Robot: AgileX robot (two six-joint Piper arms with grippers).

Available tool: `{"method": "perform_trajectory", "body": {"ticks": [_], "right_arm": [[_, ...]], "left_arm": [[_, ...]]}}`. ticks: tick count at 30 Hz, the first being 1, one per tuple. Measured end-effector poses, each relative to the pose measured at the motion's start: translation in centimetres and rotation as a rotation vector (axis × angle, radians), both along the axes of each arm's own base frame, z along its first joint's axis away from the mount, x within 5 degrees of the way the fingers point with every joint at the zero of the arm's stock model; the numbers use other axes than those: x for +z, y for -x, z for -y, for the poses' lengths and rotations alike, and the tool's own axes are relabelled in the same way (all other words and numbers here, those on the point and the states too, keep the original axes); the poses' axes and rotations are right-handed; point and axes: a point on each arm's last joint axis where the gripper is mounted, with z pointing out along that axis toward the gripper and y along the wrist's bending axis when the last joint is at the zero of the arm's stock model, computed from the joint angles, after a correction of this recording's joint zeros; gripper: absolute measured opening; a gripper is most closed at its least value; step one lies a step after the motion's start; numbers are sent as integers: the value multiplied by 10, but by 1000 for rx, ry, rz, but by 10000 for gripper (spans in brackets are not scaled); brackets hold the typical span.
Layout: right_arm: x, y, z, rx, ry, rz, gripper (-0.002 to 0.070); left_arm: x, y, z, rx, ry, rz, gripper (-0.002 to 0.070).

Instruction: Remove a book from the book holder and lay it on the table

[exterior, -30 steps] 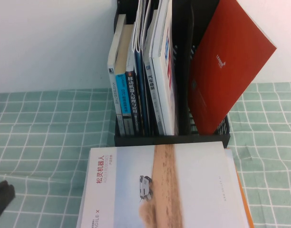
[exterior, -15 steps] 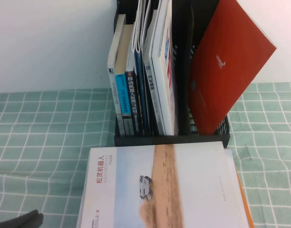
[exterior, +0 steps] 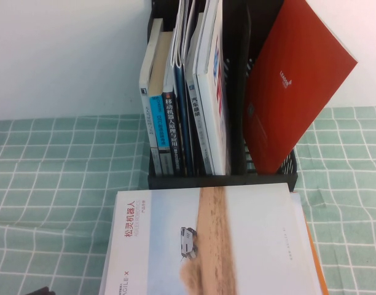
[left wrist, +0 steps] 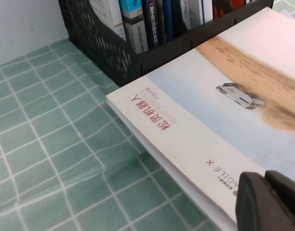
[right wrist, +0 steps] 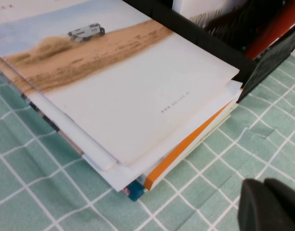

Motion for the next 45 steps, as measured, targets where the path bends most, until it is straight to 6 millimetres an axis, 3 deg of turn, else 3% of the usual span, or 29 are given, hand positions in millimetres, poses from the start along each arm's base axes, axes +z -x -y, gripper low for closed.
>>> {"method": "perform_trajectory", "body": {"ticks": [10, 17, 25, 32, 40, 45], "right_arm": [[0, 0, 0, 0, 1, -1, 4], [0, 0, 0, 0, -1, -2, 4], [0, 0, 0, 0, -1, -2, 4], [0, 0, 0, 0, -1, -2, 4], [0, 0, 0, 0, -1, -2, 4], [0, 0, 0, 0, -1, -2, 4]], "left_arm": [[-25, 0, -30, 379, -97, 65, -1], [-38, 9, -37, 570, 2, 103, -1], [-47, 7, -33, 591, 159, 52, -1], [-49, 1, -32, 606, 340, 151, -1], [-57, 3, -33, 578, 154, 121, -1], [-60, 4, -34, 609, 168, 74, -1]]}}
